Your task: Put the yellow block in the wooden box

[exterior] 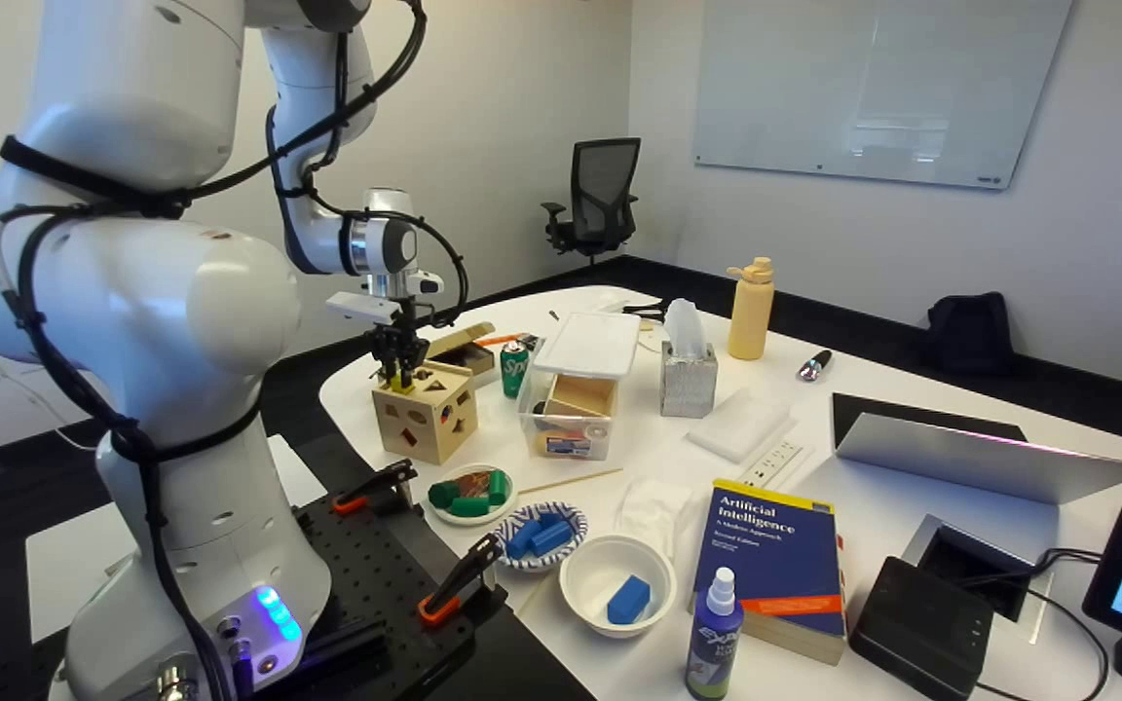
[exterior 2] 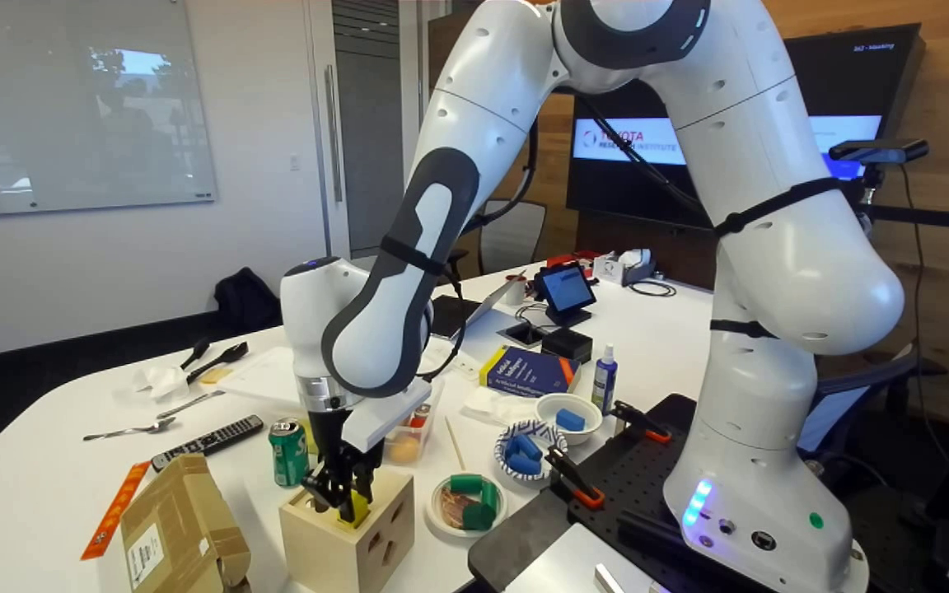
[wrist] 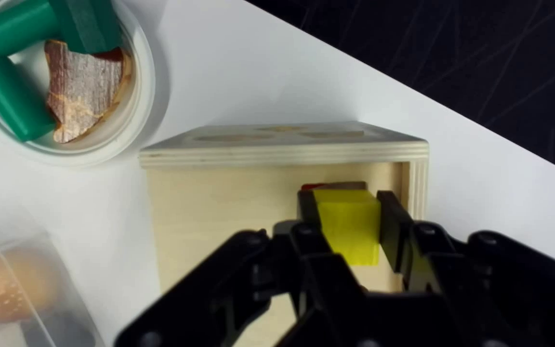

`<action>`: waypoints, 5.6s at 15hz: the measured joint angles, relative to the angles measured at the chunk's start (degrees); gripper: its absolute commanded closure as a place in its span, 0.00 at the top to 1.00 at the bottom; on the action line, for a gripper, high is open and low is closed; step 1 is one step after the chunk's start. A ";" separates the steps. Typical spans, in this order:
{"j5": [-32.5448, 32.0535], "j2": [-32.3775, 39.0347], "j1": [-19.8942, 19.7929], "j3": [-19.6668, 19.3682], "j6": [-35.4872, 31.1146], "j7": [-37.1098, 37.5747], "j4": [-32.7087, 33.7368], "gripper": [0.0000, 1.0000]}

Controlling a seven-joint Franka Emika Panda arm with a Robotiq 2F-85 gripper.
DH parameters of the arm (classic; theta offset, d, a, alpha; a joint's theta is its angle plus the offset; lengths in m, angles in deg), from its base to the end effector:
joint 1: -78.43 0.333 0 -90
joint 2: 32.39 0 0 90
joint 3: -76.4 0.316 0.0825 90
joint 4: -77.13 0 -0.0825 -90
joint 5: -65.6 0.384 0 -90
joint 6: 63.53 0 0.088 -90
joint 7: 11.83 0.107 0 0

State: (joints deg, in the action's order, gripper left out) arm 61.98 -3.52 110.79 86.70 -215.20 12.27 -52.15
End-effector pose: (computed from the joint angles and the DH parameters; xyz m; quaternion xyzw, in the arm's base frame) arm 0.3782 0.3589 0.1324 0.9818 0.1806 -0.0596 0.0031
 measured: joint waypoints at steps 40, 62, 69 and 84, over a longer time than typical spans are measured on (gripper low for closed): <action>-3.58 4.93 10.90 -15.50 -7.79 17.66 2.56 1.00; -9.49 7.07 21.48 -26.64 -7.89 24.96 2.64 1.00; -9.49 7.48 21.47 -27.58 -7.90 24.96 2.64 1.00; -9.49 7.80 21.43 -28.73 -7.91 24.96 2.64 1.00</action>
State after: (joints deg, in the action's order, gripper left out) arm 52.49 4.28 132.22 57.97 -223.12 37.23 -49.52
